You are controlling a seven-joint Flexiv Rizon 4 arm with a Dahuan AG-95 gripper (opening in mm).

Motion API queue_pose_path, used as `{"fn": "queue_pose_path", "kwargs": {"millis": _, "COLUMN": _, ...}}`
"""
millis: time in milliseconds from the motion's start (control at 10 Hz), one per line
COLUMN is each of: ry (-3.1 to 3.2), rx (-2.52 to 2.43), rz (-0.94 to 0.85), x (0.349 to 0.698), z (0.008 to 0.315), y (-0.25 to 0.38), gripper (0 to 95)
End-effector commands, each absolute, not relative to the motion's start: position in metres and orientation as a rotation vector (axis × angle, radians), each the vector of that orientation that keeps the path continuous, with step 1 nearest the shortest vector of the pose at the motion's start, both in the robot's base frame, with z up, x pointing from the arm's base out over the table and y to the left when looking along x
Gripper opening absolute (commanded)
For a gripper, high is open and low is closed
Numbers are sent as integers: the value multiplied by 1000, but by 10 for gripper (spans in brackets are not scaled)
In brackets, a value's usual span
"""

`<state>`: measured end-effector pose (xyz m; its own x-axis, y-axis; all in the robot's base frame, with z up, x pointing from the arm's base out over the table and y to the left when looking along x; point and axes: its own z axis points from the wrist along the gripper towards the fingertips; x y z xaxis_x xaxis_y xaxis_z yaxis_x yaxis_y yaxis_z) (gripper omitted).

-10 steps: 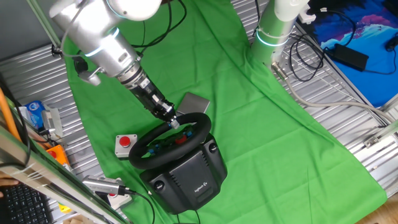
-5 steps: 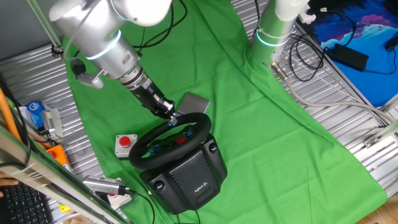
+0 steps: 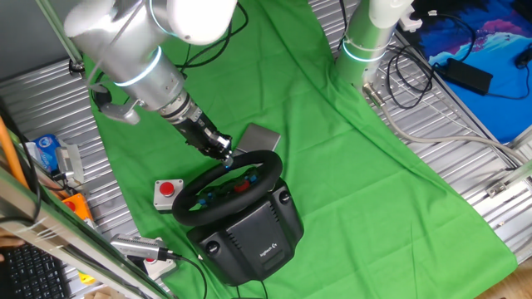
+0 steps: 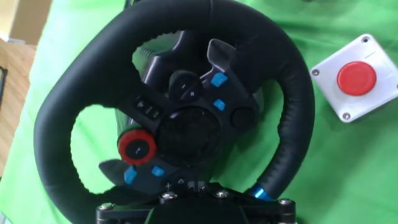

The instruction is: Rotate the steering wheel 90 degrees clockwise

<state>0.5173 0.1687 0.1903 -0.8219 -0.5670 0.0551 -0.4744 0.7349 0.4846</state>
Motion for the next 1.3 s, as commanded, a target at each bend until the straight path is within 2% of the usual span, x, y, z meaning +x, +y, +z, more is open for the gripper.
{"fn": "queue_pose_path", "kwargs": {"millis": 100, "ry": -2740, "rx": 779, "rz": -559, "x": 517, "z": 190, "y": 169, "gripper": 0}}
{"fn": "queue_pose_path", "kwargs": {"millis": 400, "ry": -2788, "rx": 676, "rz": -419, "x": 517, "z": 190, "y": 169, "gripper": 0}}
{"fn": "queue_pose_path", "kwargs": {"millis": 1300, "ry": -2882, "rx": 452, "rz": -355, "x": 517, "z": 190, "y": 169, "gripper": 0}}
